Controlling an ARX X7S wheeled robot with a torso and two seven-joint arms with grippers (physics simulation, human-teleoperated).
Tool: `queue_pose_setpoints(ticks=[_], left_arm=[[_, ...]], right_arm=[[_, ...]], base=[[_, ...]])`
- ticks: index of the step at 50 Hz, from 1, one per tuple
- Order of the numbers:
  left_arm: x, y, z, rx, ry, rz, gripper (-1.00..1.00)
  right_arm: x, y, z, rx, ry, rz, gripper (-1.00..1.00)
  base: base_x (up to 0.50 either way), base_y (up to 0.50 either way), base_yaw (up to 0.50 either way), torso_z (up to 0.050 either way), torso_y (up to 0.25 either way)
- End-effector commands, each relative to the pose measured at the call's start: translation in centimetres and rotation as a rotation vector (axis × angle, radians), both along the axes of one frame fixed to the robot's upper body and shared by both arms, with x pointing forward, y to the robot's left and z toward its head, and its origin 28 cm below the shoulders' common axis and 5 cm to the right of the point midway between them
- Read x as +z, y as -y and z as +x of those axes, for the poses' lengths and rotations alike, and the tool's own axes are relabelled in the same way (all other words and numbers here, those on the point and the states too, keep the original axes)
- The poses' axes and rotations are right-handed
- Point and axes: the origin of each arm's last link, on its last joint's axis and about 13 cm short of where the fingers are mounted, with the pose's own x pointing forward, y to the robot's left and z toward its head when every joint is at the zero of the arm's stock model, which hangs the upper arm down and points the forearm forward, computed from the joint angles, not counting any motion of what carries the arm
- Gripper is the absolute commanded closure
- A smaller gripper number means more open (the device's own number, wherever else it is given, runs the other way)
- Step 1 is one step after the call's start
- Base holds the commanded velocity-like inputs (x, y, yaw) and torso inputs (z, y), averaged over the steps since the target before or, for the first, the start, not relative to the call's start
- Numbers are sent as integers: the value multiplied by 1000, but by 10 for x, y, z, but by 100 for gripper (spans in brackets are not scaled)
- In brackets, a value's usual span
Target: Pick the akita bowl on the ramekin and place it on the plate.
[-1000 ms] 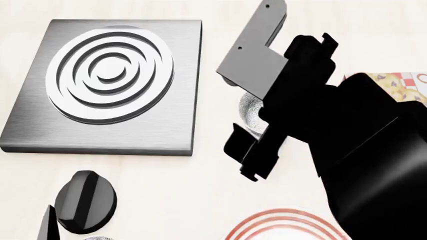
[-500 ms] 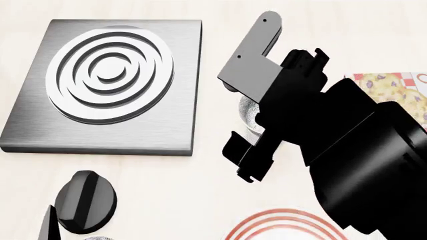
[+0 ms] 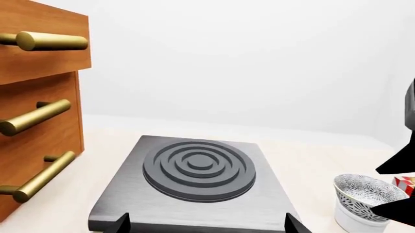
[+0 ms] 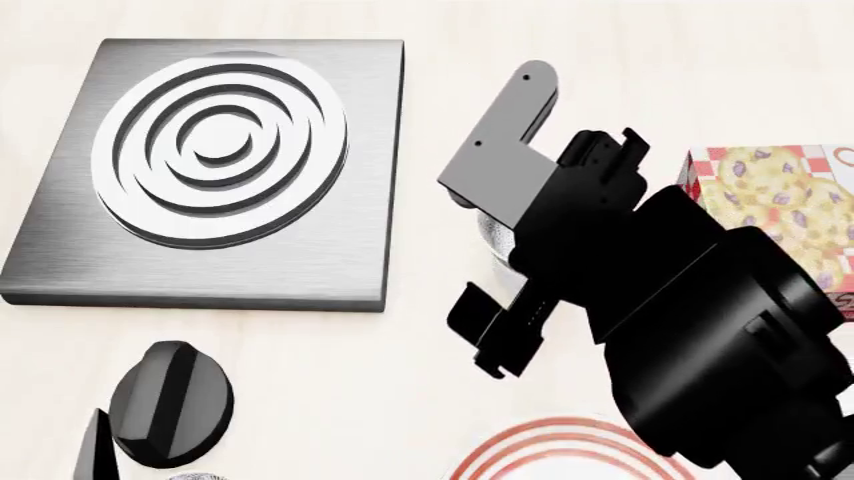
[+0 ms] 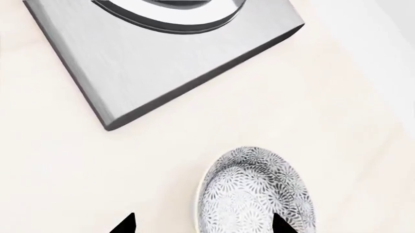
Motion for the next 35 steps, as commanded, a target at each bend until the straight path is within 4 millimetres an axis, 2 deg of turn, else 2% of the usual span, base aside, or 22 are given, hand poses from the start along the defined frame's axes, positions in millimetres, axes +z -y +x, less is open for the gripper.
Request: queue_pose_setpoints(ticks=[1,12,35], left_arm=[[0,0,0,2,0,0,-100],[0,-1,0,4,1,-2,-100],[0,-1,1,5,-2,-5,-100]], right_arm=[[-6,1,6,-17,16,7,-100],[-9,0,10,-24,21,1,-100],[-29,1,24,-41,11,21,-100]], base=[[0,0,0,0,0],[0,0,0,0,0],[0,0,0,0,0]])
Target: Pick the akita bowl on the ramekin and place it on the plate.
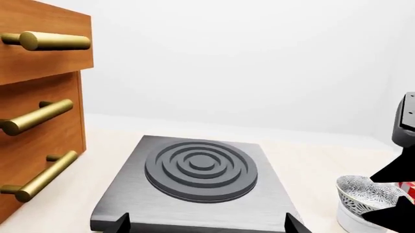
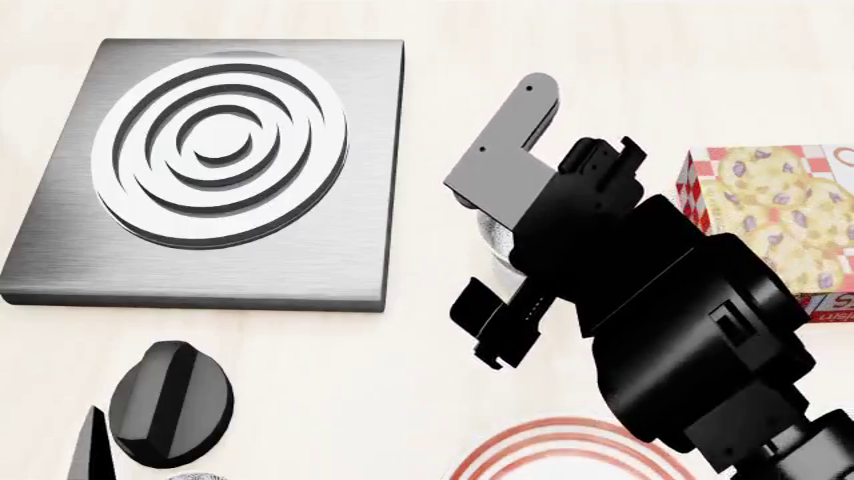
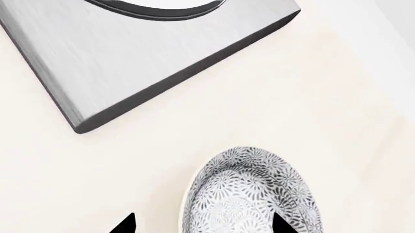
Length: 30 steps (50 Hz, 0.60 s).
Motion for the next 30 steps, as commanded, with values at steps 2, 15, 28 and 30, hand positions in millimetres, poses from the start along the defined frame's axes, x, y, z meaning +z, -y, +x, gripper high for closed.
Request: queue_pose_setpoints(ticks=[2,15,28,30], left_arm=[[0,0,0,0,-1,0,-100],[0,0,1,0,-1,0,-100],[-1,0,1,-2,-4,1,-100],[-1,0,1,-2,-6,1,-100]], right_arm=[[-12,2,5,-11,0,11,-100],[-23,4,7,-26,-11,12,-100],[-25,5,4,-16,-11,26,100],[-26,6,3,-16,-12,21,100]], base=[[0,0,0,0,0],[0,0,0,0,0],[0,0,0,0,0],[0,0,0,0,0]])
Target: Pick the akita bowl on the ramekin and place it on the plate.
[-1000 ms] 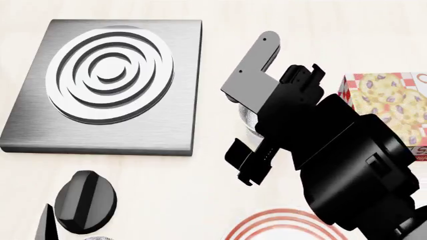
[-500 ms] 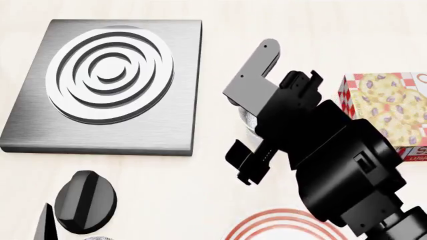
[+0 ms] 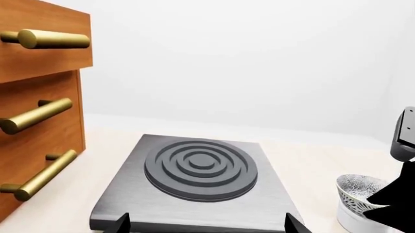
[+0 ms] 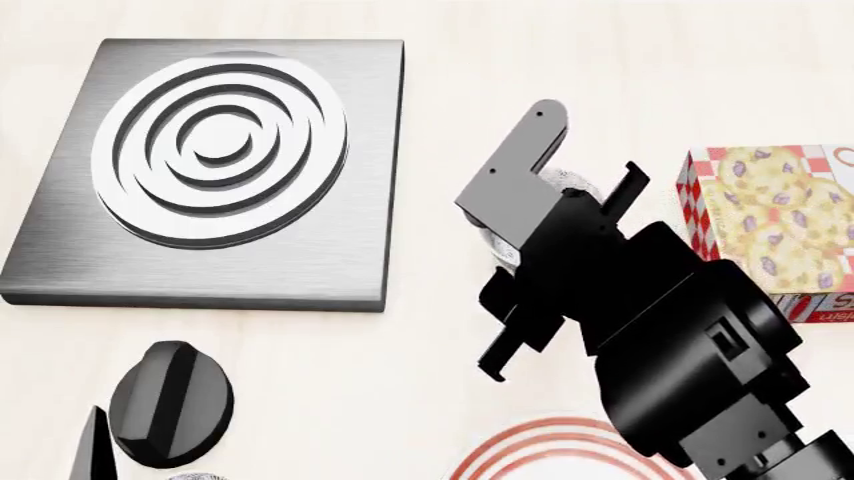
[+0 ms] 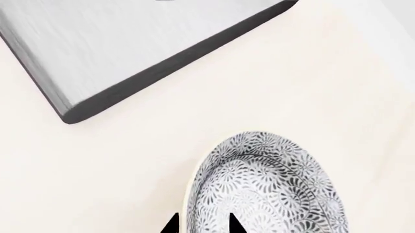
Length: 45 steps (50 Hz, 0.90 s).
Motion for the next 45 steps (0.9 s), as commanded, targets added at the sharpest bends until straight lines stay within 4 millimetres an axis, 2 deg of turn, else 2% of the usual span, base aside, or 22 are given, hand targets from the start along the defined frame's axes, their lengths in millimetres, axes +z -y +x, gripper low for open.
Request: queue_pose_setpoints(ticks=[1,11,17,27,36,45], left_arm=[[-1,0,0,-1,-3,0,-100],[-1,1,1,-2,-8,5,-100],[-1,1,1,-1,-8,5,-100],[-3,2,1,-8,-15,6,-100],[-3,2,1,-15,-18,1,-100],[-1,3,-1,-26,-15,-7,-100]], right_arm=[[-4,2,-2,3,-3,-1,100],[-9,3,-4,-2,-20,-25,100],[-4,2,-4,6,4,-22,100],[12,6,-6,-8,90,-26,100],[27,7,-11,-7,90,-49,100],[49,8,-23,-6,92,-91,100]], base=[[0,0,0,0,0],[0,0,0,0,0],[0,0,0,0,0],[0,0,0,0,0],[0,0,0,0,0],[0,0,0,0,0]])
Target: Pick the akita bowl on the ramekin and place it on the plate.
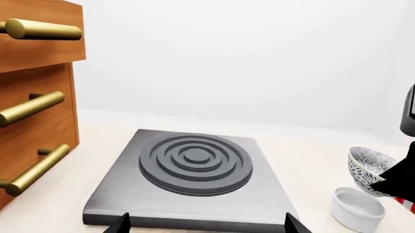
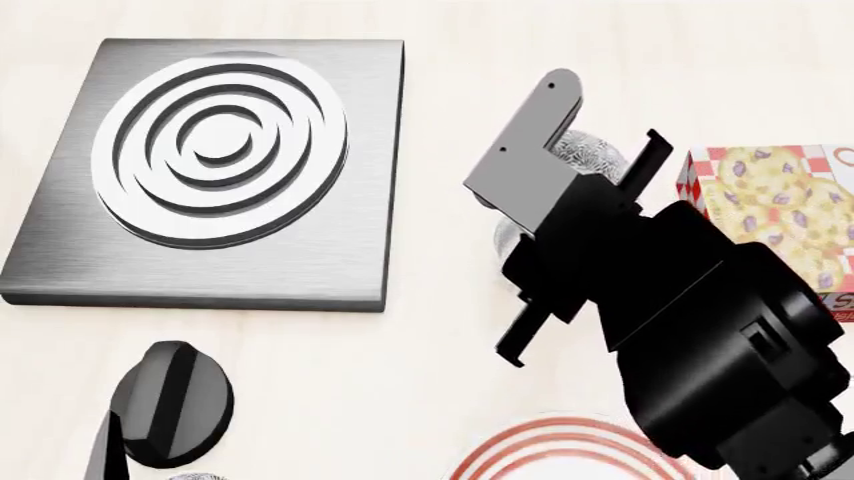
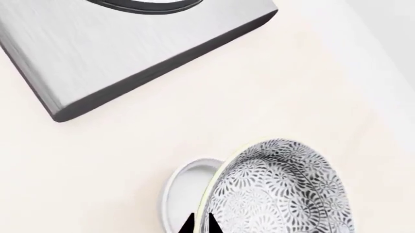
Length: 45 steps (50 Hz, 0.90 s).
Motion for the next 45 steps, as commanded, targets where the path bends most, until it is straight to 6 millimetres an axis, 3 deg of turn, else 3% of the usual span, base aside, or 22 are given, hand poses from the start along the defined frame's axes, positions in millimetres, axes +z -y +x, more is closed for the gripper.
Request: queue_pose_setpoints(ticks=[1,13,21,45], left_arm=[[1,0,-2,-8,2,-7,-100],[3,0,-3,-3,8,-9,-100],[3,0,-4,-6,11,-6,-100],[2,1,-3,-6,9,-4,-100]], right_arm=[[26,2,-11,-2,33,-48,100],[42,0,-48,90,-22,-162,100],[43,2,-75,140,-35,-179,100],[6,17,-117,168,-96,-156,100]], base=[[0,0,0,0,0],[0,0,0,0,0],[0,0,0,0,0],[0,0,0,0,0]])
